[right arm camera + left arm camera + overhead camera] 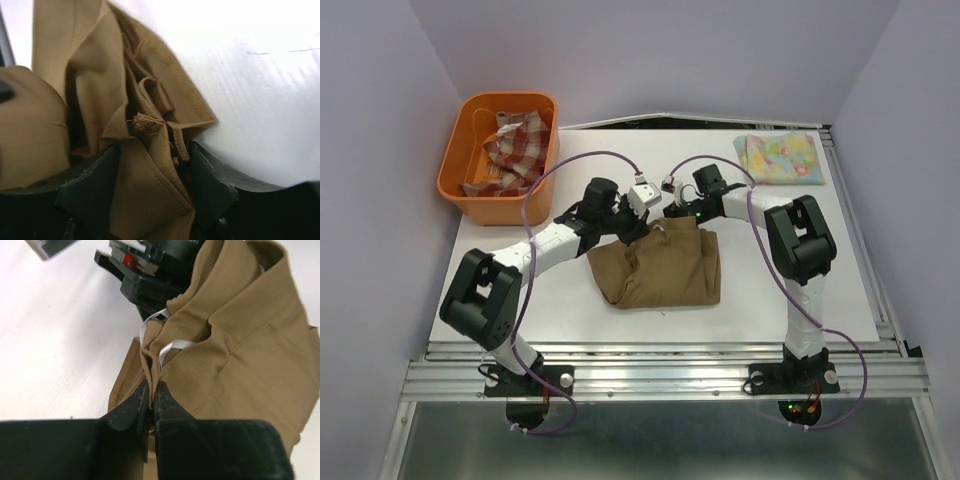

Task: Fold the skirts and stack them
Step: Fold the skirt

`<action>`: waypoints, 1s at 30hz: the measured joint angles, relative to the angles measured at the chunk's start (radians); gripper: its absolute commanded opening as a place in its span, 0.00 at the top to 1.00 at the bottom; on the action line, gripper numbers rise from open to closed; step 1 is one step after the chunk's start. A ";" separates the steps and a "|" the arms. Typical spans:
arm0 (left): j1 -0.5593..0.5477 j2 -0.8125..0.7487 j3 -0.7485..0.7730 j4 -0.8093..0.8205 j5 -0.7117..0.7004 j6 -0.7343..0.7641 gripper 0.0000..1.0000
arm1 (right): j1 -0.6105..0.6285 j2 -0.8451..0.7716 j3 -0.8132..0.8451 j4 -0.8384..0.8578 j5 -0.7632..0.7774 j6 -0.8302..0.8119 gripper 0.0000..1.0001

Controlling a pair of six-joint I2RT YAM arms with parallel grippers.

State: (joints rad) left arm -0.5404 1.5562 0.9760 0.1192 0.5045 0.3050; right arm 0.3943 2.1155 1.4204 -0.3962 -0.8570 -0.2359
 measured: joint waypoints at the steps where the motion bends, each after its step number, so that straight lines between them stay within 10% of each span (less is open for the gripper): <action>1: 0.002 0.018 0.000 0.011 -0.010 0.001 1.00 | 0.000 0.000 0.007 -0.003 0.019 0.018 0.34; 13: 0.014 0.192 0.035 0.021 -0.075 0.003 0.93 | 0.003 -0.006 0.154 -0.033 0.475 0.189 0.15; 23: 0.032 0.194 0.186 -0.071 -0.173 -0.040 0.17 | -0.093 -0.094 0.318 -0.183 0.636 0.204 0.06; 30: 0.060 -0.074 0.189 -0.140 -0.175 -0.043 0.18 | -0.111 -0.391 0.236 -0.216 0.509 0.224 0.14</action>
State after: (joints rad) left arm -0.4805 1.4818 1.1652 -0.0208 0.3294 0.2615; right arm 0.2832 1.7248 1.6562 -0.6125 -0.3481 -0.0120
